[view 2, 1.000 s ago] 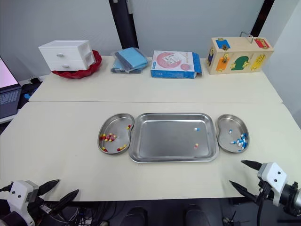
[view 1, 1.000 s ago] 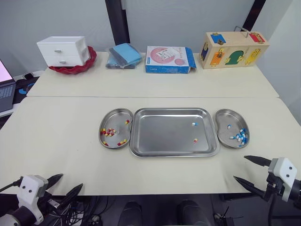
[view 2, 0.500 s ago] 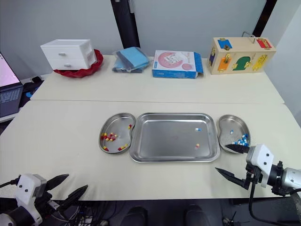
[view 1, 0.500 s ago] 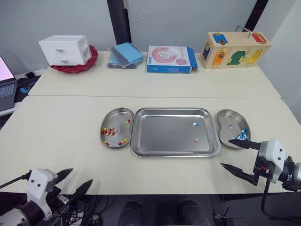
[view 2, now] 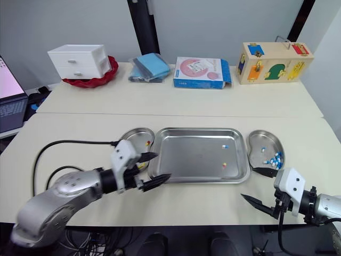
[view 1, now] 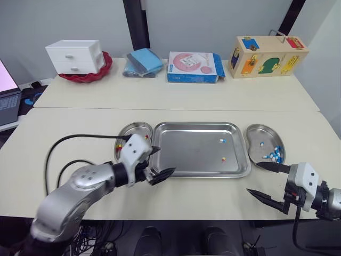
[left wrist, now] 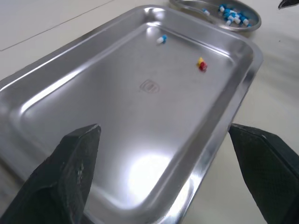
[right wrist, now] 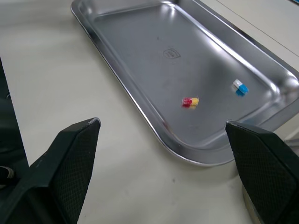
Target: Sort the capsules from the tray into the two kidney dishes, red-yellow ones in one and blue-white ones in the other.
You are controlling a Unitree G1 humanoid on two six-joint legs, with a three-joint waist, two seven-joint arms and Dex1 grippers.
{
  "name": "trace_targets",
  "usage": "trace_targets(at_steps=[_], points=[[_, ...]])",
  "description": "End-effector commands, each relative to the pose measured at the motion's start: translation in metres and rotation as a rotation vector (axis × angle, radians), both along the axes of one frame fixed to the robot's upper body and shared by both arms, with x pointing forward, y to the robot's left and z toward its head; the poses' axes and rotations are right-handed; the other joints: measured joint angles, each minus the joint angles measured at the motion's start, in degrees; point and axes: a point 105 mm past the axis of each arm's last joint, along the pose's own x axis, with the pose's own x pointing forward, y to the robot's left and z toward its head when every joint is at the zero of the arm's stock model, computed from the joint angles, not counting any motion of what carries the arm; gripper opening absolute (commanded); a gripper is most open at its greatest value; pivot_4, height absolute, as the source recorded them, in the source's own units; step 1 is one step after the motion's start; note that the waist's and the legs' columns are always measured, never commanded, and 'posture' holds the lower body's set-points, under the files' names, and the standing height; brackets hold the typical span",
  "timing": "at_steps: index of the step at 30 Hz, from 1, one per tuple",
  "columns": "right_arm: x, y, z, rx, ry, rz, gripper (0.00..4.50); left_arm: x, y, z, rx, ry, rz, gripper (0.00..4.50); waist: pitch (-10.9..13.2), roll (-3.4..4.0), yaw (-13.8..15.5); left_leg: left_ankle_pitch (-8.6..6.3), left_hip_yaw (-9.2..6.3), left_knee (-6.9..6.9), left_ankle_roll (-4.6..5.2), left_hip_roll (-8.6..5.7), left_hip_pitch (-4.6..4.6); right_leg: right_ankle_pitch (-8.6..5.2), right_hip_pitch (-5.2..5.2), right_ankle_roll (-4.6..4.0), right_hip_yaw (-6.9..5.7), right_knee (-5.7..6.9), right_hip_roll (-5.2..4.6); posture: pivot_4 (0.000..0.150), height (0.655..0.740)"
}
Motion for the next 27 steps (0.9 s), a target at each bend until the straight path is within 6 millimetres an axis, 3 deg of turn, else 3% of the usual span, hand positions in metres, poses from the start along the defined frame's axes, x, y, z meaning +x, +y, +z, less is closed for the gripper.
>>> trace_targets(at_steps=[1, 7, 13, 22, 27], points=[[-0.002, -0.005, -0.002, -0.018, -0.032, -0.006, 4.49, 0.012, -0.023, -0.010, 0.024, 0.007, -0.038, 4.50, 0.00, 0.00, 0.09, 0.00, 0.00, -0.01, 0.00, 0.00, 0.00, 0.00, 0.00, 0.00, 0.00, 0.00, 0.00, 0.150, 0.7078], [-0.005, -0.009, -0.009, -0.016, -0.027, -0.039, 4.49, 0.039, -0.079, -0.016, 0.010, 0.018, -0.123, 4.50, -0.01, 0.01, 0.19, 0.01, 0.00, 0.04, 0.00, -0.01, -0.01, 0.00, 0.02, 0.00, -0.01, 0.02, 0.01, 0.150, 0.7078], [-0.009, -0.010, -0.011, -0.019, -0.026, -0.061, 4.49, 0.045, -0.121, -0.023, 0.018, 0.058, -0.165, 4.50, -0.04, 0.07, 0.09, 0.01, -0.01, 0.08, -0.01, -0.04, -0.03, 0.02, 0.03, 0.03, -0.01, 0.00, 0.01, 0.150, 0.7078], [-0.017, -0.009, -0.014, -0.016, -0.019, -0.092, 4.49, 0.047, -0.153, -0.035, 0.050, 0.043, -0.215, 4.50, -0.12, 0.20, 0.22, 0.01, -0.02, 0.09, 0.00, -0.05, -0.03, 0.02, 0.04, 0.04, 0.01, 0.02, 0.02, 0.150, 0.7078], [-0.019, -0.008, -0.013, -0.017, -0.019, -0.100, 4.49, 0.048, -0.160, -0.042, 0.065, 0.034, -0.238, 4.50, -0.13, 0.23, 0.23, 0.01, -0.02, 0.08, -0.01, -0.05, -0.02, 0.02, 0.04, 0.04, 0.00, 0.01, 0.02, 0.150, 0.7078]])
